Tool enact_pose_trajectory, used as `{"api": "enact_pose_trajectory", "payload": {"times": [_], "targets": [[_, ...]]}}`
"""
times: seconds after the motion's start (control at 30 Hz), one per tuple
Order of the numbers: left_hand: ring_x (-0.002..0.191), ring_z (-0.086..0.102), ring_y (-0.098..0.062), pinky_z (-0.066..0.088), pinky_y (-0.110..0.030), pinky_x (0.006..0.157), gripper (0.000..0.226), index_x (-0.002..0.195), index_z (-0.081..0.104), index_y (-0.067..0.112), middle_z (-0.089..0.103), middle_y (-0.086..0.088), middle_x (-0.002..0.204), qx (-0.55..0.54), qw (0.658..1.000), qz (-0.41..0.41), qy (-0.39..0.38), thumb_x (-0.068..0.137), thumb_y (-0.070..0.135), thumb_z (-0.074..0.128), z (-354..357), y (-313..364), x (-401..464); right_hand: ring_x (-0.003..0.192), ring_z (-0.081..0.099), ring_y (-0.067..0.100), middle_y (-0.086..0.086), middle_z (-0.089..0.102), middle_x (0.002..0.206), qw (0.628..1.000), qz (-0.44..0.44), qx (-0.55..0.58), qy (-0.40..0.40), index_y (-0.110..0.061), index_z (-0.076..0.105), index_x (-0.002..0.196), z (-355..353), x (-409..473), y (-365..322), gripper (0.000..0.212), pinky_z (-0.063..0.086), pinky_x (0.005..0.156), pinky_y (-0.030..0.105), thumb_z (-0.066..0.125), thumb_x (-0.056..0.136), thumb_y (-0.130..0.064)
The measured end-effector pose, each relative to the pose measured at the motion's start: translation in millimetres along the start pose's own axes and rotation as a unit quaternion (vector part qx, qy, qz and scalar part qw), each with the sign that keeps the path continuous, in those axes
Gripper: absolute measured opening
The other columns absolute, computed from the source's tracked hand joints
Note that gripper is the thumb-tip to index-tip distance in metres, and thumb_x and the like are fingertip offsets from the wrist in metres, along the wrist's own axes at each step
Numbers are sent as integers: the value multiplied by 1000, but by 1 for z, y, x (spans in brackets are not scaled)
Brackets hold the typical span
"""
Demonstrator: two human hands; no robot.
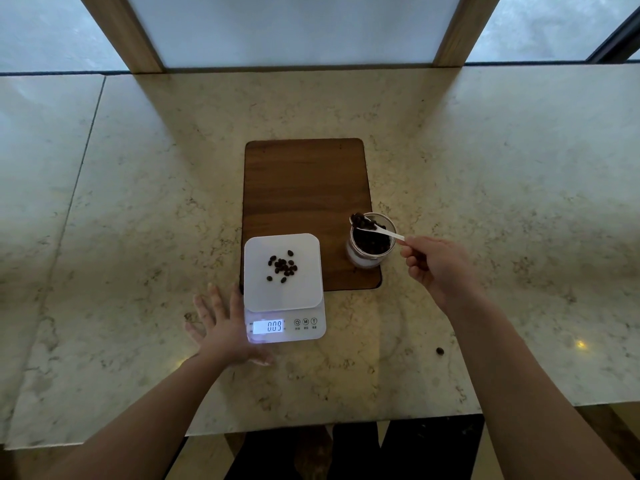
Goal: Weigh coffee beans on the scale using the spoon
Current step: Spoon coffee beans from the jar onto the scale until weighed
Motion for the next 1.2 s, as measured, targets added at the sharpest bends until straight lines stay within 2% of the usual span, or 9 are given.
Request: {"api": "enact_pose_trajectory", "payload": {"times": [0.4, 0.63, 0.87, 1.07, 1.2], "targets": [[123, -55, -42, -12, -75, 107, 168, 139, -44, 30, -63, -10, 131, -7, 1000, 3, 6, 43, 70, 87, 7, -6, 13, 46, 55, 5, -1, 65, 56, 999, 3, -5, -38, -9, 76, 77, 24, -11, 6, 22, 47, 41, 16, 64, 95, -12], [121, -56, -42, -15, -76, 105, 167, 128, -51, 33, -64, -10, 131, -6, 1000, 7, 12, 42, 70, 87, 8, -7, 14, 46, 55, 3, -2, 66, 58, 998, 9, -20, -53, -8, 74, 82, 39, -17, 14, 18, 47, 41, 16, 62, 96, -12], [120, -57, -42, -18, -75, 103, 168, 137, -47, 28, -60, -14, 136, 3, 1000, 8, 14, 44, 69, 87, 7, -7, 15, 48, 54, 3, -1, 66, 59, 996, 13, -37, -78, -14, 78, 72, 54, -21, 24, 31, 47, 44, 16, 60, 97, -13], [119, -58, -41, -19, -75, 103, 166, 131, -50, 30, -62, -13, 135, 0, 1000, 13, 17, 46, 69, 87, 8, -6, 14, 49, 57, 3, -2, 68, 59, 995, 32, -49, -81, -3, 75, 93, 63, -20, 40, 18, 47, 44, 16, 61, 97, -13], [119, -58, -41, -20, -74, 102, 164, 125, -53, 31, -63, -13, 133, -3, 1000, 13, 17, 46, 69, 87, 6, -6, 12, 48, 58, 5, 3, 69, 61, 995, 50, -41, -72, 1, 74, 96, 71, -19, 59, 17, 50, 45, 18, 62, 97, -11]]}}
Point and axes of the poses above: each hand's wrist, its own x-axis towards the middle knuckle, its own z-axis out of the palm, y = z × x, the point moved 2 cm from there along x, towards the middle knuckle
